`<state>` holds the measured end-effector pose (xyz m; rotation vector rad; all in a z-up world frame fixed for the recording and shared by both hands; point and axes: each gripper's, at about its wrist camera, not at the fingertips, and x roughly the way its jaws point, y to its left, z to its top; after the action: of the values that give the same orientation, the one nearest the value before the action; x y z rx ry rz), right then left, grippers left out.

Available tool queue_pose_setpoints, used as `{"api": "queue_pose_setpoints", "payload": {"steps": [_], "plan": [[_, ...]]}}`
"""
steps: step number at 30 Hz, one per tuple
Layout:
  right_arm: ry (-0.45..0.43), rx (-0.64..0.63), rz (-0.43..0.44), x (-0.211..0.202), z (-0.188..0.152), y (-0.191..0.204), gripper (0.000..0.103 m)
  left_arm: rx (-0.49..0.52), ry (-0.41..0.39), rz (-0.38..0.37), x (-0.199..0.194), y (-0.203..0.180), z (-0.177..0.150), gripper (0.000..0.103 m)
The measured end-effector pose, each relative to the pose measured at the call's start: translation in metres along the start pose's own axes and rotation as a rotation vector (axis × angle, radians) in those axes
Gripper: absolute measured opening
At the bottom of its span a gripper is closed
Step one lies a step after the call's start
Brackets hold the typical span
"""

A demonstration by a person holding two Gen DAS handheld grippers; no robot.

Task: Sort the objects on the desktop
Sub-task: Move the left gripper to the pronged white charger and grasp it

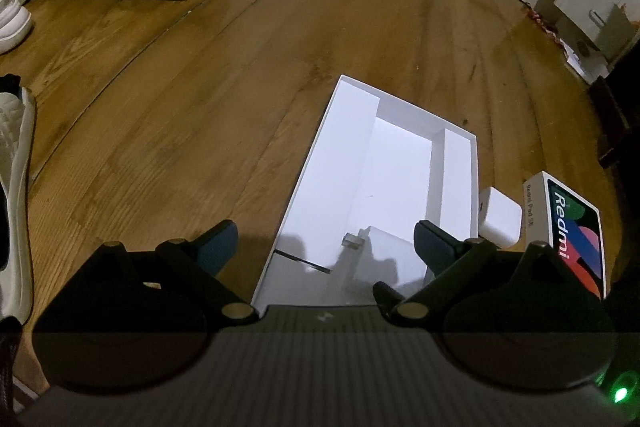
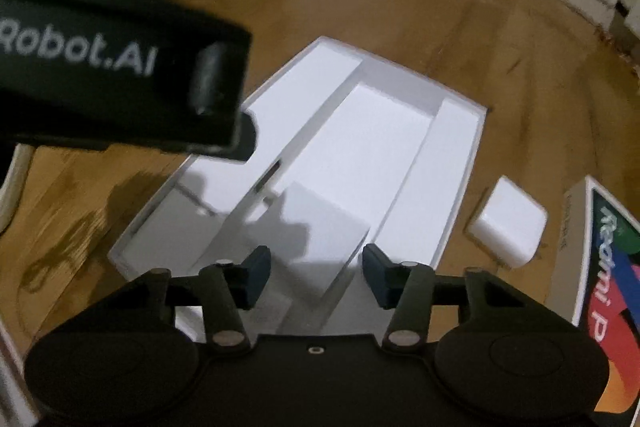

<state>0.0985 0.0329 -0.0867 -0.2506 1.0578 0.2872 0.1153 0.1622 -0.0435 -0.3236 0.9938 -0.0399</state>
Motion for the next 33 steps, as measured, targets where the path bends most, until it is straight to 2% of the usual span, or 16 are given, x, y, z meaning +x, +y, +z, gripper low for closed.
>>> {"api": "queue_pose_setpoints", "payload": {"steps": [6,12,18,22,26,29,31,33], "plan": [[-0.033,0.174,0.000,-0.011,0.002,-0.028,0.056,0.000,0.002,0.001,0.000,-0.001,0.000,0.096],[-0.032,0.387,-0.075,-0.035,-0.005,-0.094,0.056,0.011,0.005,-0.002,0.000,-0.012,0.000,0.096],[-0.066,0.576,-0.070,-0.051,-0.030,-0.155,0.056,0.177,-0.014,-0.060,-0.003,-0.068,-0.006,0.096],[-0.098,0.682,-0.041,-0.068,-0.037,-0.180,0.056,0.272,0.012,-0.160,0.006,-0.108,-0.006,0.094],[-0.138,0.684,-0.032,-0.080,-0.033,-0.193,0.056,0.366,0.036,-0.151,0.021,-0.144,-0.001,0.093],[-0.145,0.715,-0.024,-0.078,-0.044,-0.207,0.056,0.424,0.053,-0.143,0.033,-0.164,0.004,0.092],[-0.146,0.768,-0.015,-0.070,-0.056,-0.220,0.056,0.454,0.066,-0.147,0.043,-0.175,0.009,0.087],[-0.157,0.843,0.002,-0.065,-0.071,-0.233,0.056,0.469,0.089,-0.186,0.056,-0.183,0.014,0.073]]}}
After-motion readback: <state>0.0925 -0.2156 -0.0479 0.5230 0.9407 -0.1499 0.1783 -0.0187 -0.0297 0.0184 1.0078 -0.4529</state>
